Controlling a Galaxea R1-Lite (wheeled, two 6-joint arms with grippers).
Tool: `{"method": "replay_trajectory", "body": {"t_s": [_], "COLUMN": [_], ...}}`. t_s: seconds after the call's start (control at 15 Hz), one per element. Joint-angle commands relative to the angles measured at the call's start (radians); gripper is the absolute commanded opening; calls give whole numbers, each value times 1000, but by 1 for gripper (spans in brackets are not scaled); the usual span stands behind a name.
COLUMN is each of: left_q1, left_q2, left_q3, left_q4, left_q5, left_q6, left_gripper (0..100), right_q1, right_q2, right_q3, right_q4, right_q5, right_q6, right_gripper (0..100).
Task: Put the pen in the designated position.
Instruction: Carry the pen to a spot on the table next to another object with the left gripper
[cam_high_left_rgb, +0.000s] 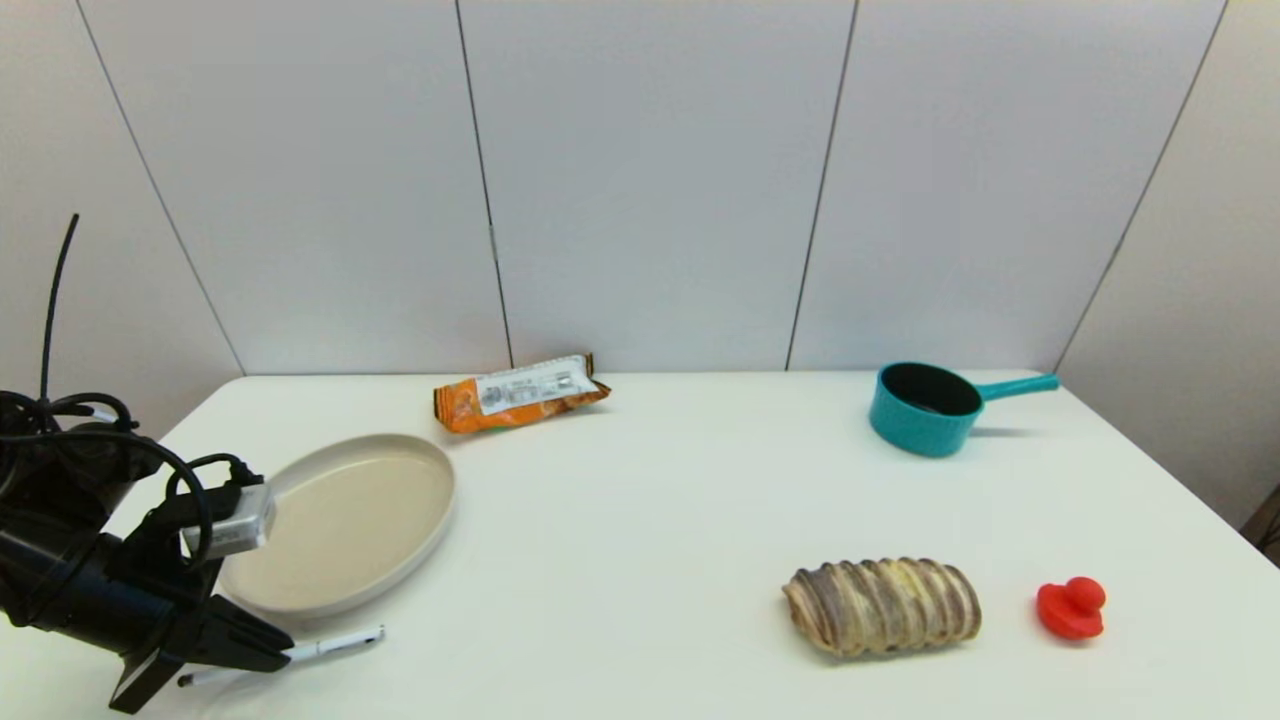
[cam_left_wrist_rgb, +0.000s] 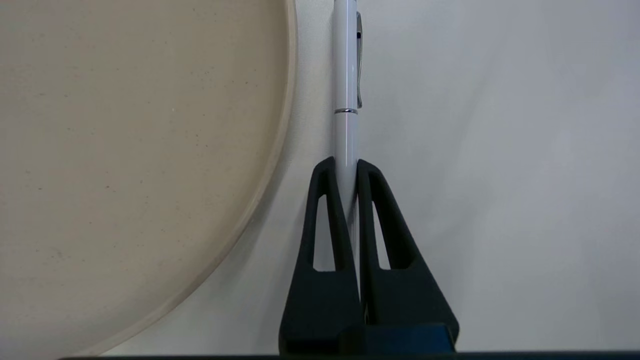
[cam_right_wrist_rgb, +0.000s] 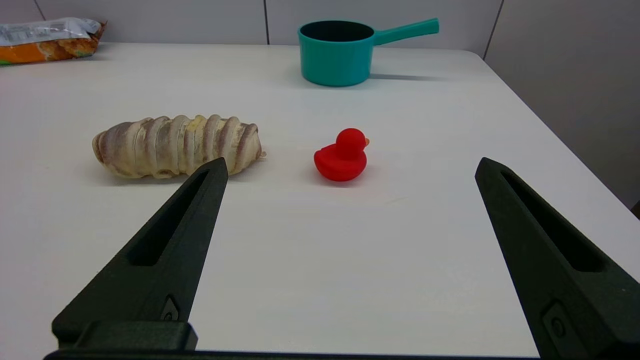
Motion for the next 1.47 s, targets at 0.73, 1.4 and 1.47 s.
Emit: {"method": "replay_trajectory", "body": {"t_s": [0.73, 1.4, 1.47], "left_q1": [0, 0, 0], "left_q2": [-3, -6, -6], "left_q3": [1, 23, 23], "left_q4": [-27, -22, -22], "left_q5": [-4, -4, -4], "left_q6": [7, 7, 7], "left_gripper": [0, 0, 0], "right_q1": [1, 1, 1], "right_q2": [0, 0, 0], "right_q3": [0, -1, 0], "right_q4": [1, 1, 0], "right_q5": [0, 0, 0], "right_q6": [0, 0, 0], "right_gripper": [100, 100, 100]}}
